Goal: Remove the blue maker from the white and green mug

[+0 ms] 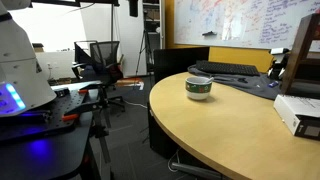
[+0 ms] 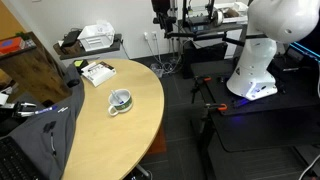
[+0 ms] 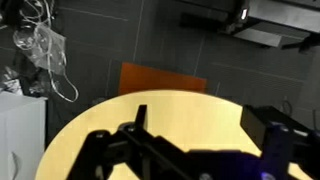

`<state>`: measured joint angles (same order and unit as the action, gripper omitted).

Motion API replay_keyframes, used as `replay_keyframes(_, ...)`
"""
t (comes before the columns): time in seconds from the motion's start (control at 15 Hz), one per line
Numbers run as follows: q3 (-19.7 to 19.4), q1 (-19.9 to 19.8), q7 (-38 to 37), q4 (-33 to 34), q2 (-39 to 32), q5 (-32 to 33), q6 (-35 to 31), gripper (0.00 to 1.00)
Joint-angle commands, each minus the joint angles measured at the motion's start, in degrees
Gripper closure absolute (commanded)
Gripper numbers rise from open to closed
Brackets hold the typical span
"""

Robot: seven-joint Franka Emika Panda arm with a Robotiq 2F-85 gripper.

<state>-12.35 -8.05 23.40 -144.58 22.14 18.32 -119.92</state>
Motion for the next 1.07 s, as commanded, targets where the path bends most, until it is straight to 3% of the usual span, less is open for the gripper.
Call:
replay_keyframes(0.0,0.0,0.03,0.0,0.06,0.01,-0.02,0.11,0.0)
replay_keyframes(0.27,0.0,0.03,0.0,0.06,0.01,-0.02,0.11,0.0)
replay_keyframes(0.53,1.18,1.99,-4.19,1.16,-2.09,-5.03,-2.69,0.0)
replay_keyframes(1.0,10.86,5.39,-31.56,3.83,-11.04,-13.41,-12.38,0.0)
